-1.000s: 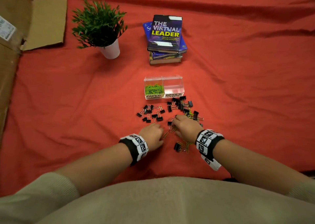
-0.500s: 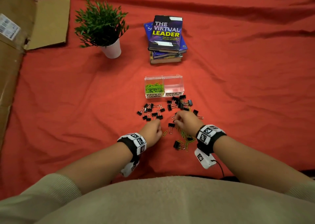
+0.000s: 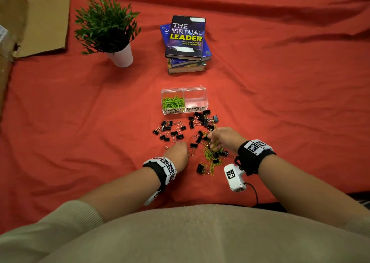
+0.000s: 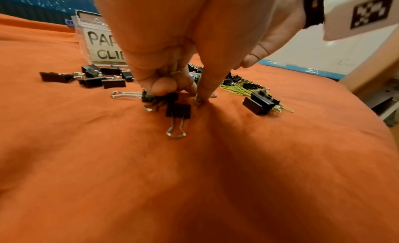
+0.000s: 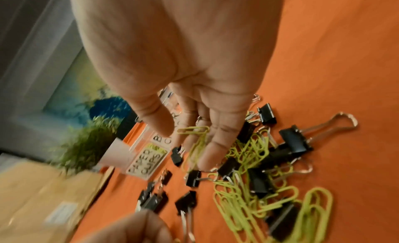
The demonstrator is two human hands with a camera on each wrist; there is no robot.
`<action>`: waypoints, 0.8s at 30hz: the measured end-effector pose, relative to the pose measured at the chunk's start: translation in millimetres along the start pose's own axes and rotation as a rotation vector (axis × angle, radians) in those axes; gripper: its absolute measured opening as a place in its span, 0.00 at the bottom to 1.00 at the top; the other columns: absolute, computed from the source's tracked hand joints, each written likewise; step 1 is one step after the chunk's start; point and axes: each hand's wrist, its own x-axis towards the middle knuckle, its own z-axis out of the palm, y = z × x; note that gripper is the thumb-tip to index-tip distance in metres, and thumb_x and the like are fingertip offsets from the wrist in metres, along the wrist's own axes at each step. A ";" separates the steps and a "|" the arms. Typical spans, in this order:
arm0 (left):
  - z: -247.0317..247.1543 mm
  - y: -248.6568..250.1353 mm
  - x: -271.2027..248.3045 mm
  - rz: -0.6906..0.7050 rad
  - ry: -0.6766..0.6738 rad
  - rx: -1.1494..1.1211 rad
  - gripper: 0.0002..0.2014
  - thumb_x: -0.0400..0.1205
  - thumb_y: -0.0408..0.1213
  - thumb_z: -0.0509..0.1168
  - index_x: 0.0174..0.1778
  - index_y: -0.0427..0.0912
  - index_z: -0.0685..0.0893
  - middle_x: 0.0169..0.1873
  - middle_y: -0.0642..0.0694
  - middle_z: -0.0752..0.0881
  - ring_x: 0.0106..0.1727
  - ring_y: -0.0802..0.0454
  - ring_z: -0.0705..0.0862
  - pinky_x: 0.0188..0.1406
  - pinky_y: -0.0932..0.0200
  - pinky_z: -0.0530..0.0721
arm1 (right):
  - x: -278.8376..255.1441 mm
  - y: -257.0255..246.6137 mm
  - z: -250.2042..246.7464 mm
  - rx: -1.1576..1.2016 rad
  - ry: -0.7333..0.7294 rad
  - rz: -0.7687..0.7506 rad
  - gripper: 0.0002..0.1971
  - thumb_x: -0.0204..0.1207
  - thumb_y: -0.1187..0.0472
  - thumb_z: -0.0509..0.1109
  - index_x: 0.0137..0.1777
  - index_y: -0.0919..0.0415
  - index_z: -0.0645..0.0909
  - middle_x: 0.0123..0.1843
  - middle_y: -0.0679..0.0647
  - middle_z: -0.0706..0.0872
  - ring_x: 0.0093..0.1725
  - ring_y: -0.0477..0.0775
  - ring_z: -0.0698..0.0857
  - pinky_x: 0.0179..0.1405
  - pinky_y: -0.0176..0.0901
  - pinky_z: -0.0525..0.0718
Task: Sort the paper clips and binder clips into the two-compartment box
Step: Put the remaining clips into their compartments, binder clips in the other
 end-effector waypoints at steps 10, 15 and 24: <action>-16.5 8.5 -4.6 0.037 -0.008 -0.180 0.04 0.82 0.33 0.58 0.49 0.37 0.75 0.45 0.38 0.82 0.46 0.41 0.80 0.43 0.52 0.75 | 1.7 19.7 34.9 -1.162 0.087 -0.186 0.12 0.74 0.59 0.73 0.51 0.66 0.77 0.55 0.61 0.80 0.50 0.59 0.83 0.47 0.47 0.82; -21.5 16.2 -4.9 0.038 -0.077 -0.318 0.09 0.81 0.30 0.54 0.53 0.41 0.77 0.48 0.42 0.84 0.45 0.48 0.79 0.46 0.56 0.76 | 9.5 28.4 41.3 -1.215 0.080 -0.173 0.16 0.75 0.69 0.67 0.62 0.70 0.74 0.65 0.65 0.75 0.60 0.66 0.82 0.59 0.55 0.83; -14.7 35.5 -10.0 0.207 -0.154 -0.018 0.11 0.85 0.39 0.56 0.55 0.35 0.75 0.50 0.35 0.85 0.50 0.36 0.84 0.45 0.51 0.78 | 4.1 33.0 36.7 -1.153 0.087 -0.283 0.12 0.73 0.66 0.66 0.56 0.68 0.78 0.56 0.65 0.82 0.55 0.66 0.84 0.53 0.53 0.82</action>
